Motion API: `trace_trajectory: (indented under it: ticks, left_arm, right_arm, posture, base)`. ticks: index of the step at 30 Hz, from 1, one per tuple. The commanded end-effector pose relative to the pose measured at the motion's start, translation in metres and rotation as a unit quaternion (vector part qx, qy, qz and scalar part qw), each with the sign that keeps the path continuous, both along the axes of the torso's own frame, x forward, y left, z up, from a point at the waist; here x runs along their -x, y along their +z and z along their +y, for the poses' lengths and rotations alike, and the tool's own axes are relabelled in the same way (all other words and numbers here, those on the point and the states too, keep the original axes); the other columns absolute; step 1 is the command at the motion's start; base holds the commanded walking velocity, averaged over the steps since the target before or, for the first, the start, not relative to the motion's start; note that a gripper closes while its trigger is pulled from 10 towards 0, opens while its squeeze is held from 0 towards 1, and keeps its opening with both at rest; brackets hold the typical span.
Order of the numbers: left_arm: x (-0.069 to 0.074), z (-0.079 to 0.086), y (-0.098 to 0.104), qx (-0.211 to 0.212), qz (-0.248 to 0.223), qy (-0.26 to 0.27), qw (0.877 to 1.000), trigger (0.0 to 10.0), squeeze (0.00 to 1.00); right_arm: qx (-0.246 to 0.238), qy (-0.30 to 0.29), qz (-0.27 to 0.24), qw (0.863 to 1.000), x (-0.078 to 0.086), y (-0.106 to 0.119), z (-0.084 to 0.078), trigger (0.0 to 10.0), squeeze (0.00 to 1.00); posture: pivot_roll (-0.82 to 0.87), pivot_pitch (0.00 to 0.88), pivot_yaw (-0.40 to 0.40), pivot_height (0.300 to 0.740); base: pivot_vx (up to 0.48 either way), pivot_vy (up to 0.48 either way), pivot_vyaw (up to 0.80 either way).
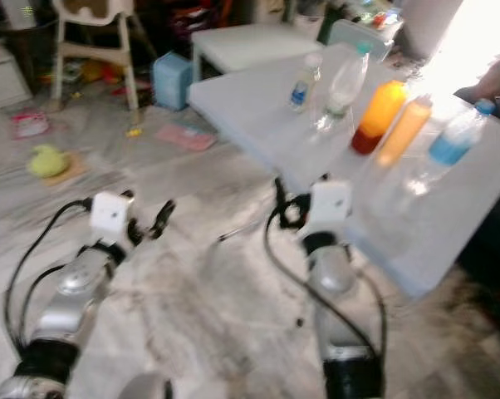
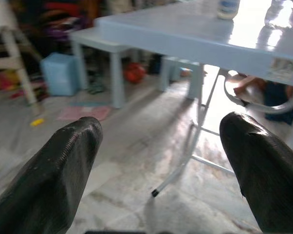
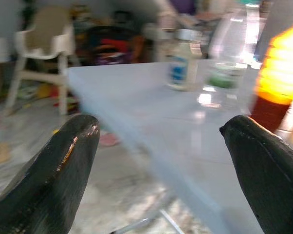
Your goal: Restocking fridge
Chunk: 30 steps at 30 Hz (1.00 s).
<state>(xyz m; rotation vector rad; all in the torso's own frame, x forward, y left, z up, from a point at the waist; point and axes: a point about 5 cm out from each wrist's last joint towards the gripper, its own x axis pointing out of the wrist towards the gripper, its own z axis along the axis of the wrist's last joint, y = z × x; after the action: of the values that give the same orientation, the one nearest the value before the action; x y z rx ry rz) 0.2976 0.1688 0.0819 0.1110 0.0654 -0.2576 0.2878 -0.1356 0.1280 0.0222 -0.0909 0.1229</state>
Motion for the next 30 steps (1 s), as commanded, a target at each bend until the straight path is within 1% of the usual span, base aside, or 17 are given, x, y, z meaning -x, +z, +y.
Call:
trace_trajectory:
  ticks: [1,6,8,15,18,24,27,30]
  left_arm:
    - [-0.005,-0.008,0.006,0.007,-0.009,-0.011,1.0,10.0,0.0]
    - [-0.007,-0.006,0.006,0.011,-0.008,-0.006,1.0,10.0,0.0]
    - [-0.007,-0.007,0.006,0.01,-0.01,-0.009,1.0,10.0,0.0]
    - [-0.006,-0.011,0.007,0.002,-0.017,-0.02,1.0,10.0,0.0]
    - [-0.006,-0.012,0.007,-0.005,-0.02,-0.025,0.999,10.0,0.0]
    - [-0.006,-0.012,0.007,-0.012,-0.021,-0.031,0.999,10.0,0.0]
    - [0.001,-0.008,0.004,-0.021,-0.009,-0.042,0.999,10.0,0.0]
    - [0.004,-0.001,0.001,-0.037,-0.007,-0.03,0.999,10.0,0.0]
  right_arm:
    - [0.012,-0.02,0.002,1.0,0.001,-0.002,-0.012,10.0,0.0]
    - [0.014,-0.019,0.002,1.0,0.0,-0.002,-0.012,10.0,0.0]
    - [0.014,-0.018,0.001,1.0,0.0,-0.002,-0.012,10.0,0.0]
    - [0.025,-0.018,-0.006,1.0,0.0,-0.001,-0.012,10.0,0.0]
    - [0.027,-0.02,-0.005,0.999,-0.001,-0.001,-0.011,10.0,0.0]
    - [0.028,-0.023,-0.003,0.999,-0.003,-0.002,-0.01,10.0,0.0]
    - [0.028,-0.024,-0.003,0.999,-0.002,-0.002,-0.009,10.0,0.0]
    - [0.029,-0.025,-0.005,0.999,-0.003,-0.001,-0.01,10.0,0.0]
  posture:
    - [-0.04,0.038,-0.107,0.74]
    - [-0.04,0.036,-0.107,0.74]
    - [-0.04,0.036,-0.107,0.74]
    - [-0.04,0.031,-0.109,0.74]
    - [-0.04,0.031,-0.109,0.74]
    - [-0.04,0.035,-0.107,0.74]
    - [-0.04,0.034,-0.105,0.74]
    - [-0.04,0.033,-0.101,0.74]
  base:
    - [0.341,0.337,-0.8]
    - [0.31,0.363,-0.8]
    - [0.0,0.424,-0.61]
    - [0.0,0.419,0.0]
    - [0.0,0.0,0.0]
    - [0.0,0.0,-0.8]
    - [0.0,0.0,-0.8]
    - [0.0,0.0,-0.8]
